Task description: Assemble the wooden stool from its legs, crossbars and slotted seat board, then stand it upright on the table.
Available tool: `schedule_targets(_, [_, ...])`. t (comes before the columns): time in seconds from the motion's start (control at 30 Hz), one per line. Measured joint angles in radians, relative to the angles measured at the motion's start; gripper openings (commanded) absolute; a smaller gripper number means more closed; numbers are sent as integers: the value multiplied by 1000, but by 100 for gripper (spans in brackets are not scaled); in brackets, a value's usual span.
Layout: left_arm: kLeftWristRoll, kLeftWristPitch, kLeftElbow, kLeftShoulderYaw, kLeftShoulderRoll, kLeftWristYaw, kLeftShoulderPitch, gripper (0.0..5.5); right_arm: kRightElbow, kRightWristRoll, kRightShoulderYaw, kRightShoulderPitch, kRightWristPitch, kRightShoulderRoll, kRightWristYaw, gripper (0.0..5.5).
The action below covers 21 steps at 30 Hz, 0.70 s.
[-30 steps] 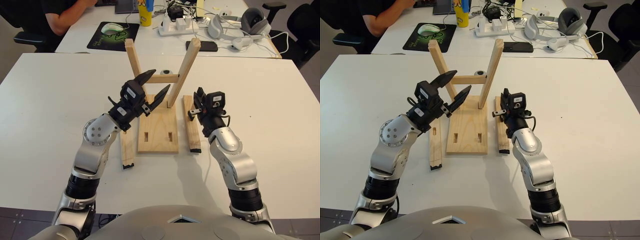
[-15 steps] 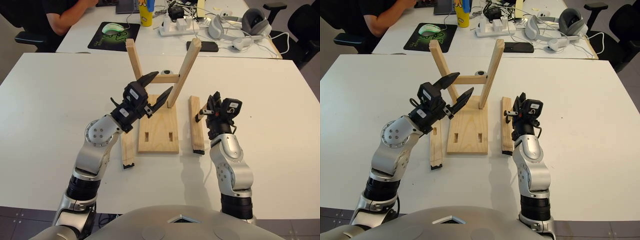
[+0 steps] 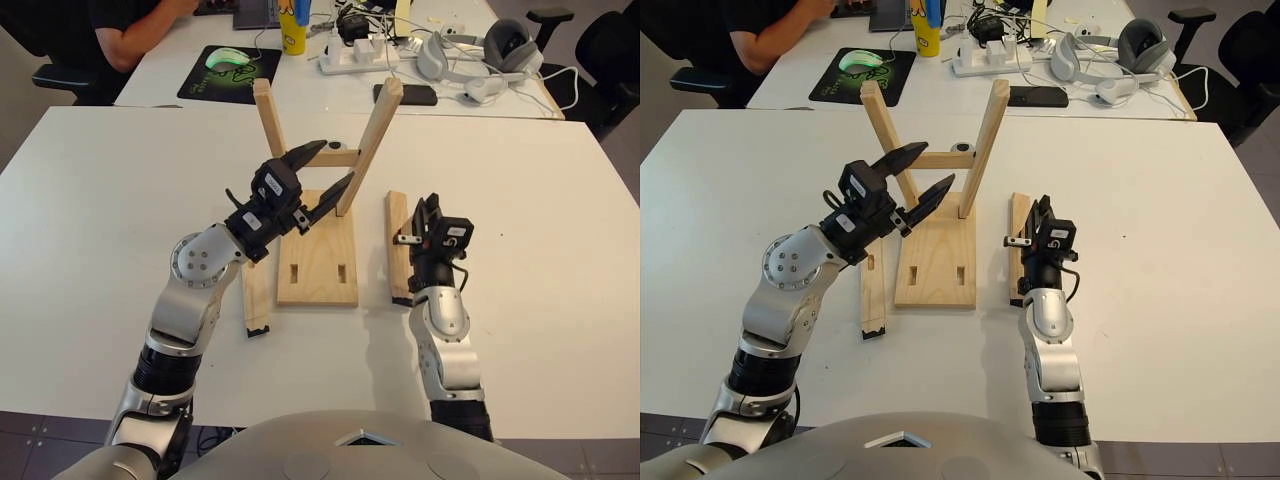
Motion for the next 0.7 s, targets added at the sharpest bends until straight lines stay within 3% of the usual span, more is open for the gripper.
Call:
schedule_targets(0.17, [-2, 8, -7, 0, 0, 0, 0, 279, -31, 21, -12, 16, 23, -9, 35, 43])
schedule_targets(0.47, [-1, 12, -25, 1, -3, 25, 3, 279, -71, 82, -56, -129, 306, -97, 103, 43])
schedule_targets(0.7, [-1, 22, -41, 8, -2, 37, 7, 279, -68, 89, -58, -92, 259, -110, 144, 43])
